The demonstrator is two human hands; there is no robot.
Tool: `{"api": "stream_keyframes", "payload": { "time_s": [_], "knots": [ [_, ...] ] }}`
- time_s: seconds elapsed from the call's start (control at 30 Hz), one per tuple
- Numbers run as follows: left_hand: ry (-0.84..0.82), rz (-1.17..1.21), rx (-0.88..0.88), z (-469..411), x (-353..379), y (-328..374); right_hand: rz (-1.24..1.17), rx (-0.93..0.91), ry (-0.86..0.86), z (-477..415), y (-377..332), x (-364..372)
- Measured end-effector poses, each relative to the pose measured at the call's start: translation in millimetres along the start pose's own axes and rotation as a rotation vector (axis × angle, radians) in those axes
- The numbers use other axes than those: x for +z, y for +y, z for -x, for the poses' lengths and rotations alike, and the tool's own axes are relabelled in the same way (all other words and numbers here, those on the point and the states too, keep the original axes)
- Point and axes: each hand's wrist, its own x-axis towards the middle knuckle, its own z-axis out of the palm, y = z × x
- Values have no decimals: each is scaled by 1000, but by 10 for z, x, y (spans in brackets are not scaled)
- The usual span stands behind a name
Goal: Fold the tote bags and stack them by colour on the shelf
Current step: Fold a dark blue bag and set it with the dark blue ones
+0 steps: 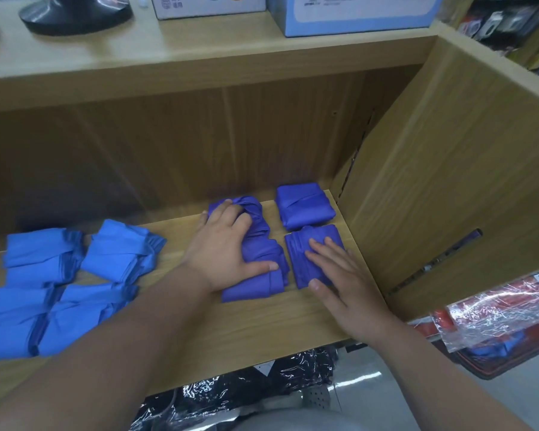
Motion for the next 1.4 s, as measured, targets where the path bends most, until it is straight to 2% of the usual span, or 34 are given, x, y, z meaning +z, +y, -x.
{"api": "stream_keyframes", "payload": {
  "time_s": [0.2, 0.23, 0.33, 0.37, 0.43, 0.5, 0.57, 0.67, 0.83, 0.9, 0.97, 1.17, 1.33, 1.4],
  "knots": [
    [264, -85, 28, 21, 17, 86, -77, 6, 7, -40, -6, -31],
    [303, -65, 25, 69, 6, 104, -79, 21, 48, -46, -31, -49],
    [404, 41, 41, 306, -8, 175, 67, 77, 321, -103, -168, -90],
    [401, 68, 55, 406, 10, 190, 105, 118, 366, -132, -215, -92],
    [340, 77, 78, 587, 103, 177, 179, 156, 324, -192, -262, -86],
    [263, 80, 57, 721, 227, 126, 238, 129, 201, -212, -238, -87],
    [214, 115, 14, 801, 317, 89, 199, 81, 78, -213, -169, -163],
    [216, 135, -22, 848, 365, 98, 141, 9, -69, -179, -119, -295],
    [264, 152, -71, 882, 353, 160, 249, 100, 72, -61, -214, -301],
    [305, 157, -90, 905, 327, 159, 231, 172, 31, -33, -256, -263],
    [317, 163, -124, 912, 299, 121, 201, 163, -3, -13, -259, -200],
    [92, 174, -103, 724, 220, -68, 131, 91, -8, -38, -207, -137],
    [-3, 145, -135, 581, 228, -84, 361, -2, -164, -184, -236, -158],
    [-13, 171, -153, 559, 237, -47, 447, 18, -183, -291, -285, -154]
  ]
}}
